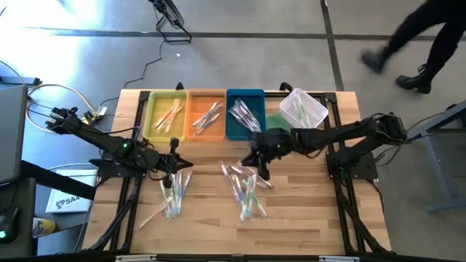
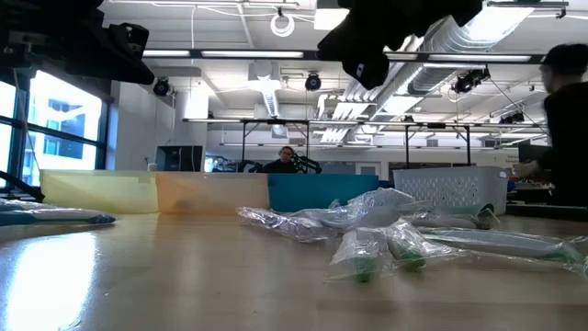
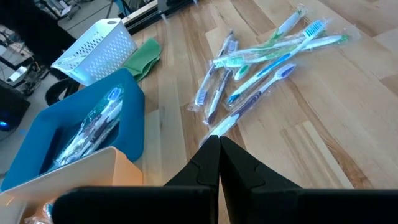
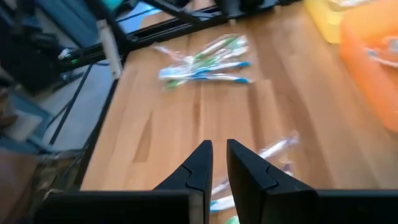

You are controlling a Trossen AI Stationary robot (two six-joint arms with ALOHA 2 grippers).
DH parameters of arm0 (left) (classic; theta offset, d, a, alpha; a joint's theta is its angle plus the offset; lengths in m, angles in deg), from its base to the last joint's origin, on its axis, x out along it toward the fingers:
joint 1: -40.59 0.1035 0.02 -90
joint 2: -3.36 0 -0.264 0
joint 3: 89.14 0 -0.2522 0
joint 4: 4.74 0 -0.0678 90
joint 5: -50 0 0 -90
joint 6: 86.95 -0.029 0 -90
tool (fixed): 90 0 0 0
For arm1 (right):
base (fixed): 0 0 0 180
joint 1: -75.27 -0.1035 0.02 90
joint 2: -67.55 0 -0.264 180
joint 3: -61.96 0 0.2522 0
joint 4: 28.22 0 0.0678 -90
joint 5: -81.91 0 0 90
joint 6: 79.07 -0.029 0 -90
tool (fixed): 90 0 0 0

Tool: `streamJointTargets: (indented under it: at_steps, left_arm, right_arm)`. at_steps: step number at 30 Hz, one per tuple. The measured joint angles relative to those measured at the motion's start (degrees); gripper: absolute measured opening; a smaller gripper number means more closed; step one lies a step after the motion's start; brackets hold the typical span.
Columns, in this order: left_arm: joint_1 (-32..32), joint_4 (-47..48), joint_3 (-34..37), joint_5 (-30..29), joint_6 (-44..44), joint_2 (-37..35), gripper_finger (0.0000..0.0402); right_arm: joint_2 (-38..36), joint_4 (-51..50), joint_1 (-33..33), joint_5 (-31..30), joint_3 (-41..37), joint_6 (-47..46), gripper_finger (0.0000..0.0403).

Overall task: Pick & Place Toothbrushes
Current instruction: Put the green toothbrush into the white bin

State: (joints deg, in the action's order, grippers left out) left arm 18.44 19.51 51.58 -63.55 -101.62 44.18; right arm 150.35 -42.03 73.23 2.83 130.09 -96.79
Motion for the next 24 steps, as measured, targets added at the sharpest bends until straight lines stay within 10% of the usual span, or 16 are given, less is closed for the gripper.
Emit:
streamJointTargets:
  at_steps: [15,24]
  left_arm:
    - [0.00,-0.08,0.00,-0.02,2.81,0.00,0.0003]
    - [0.00,0.01,0.00,-0.02,2.88,0.00,0.0003]
  right_arm:
    - [-0.10,15.99,-2.95,-0.63,0.04,9.67,0.0034]
    - [0.06,-5.51,-6.24,-18.70,8.88,13.22,0.0003]
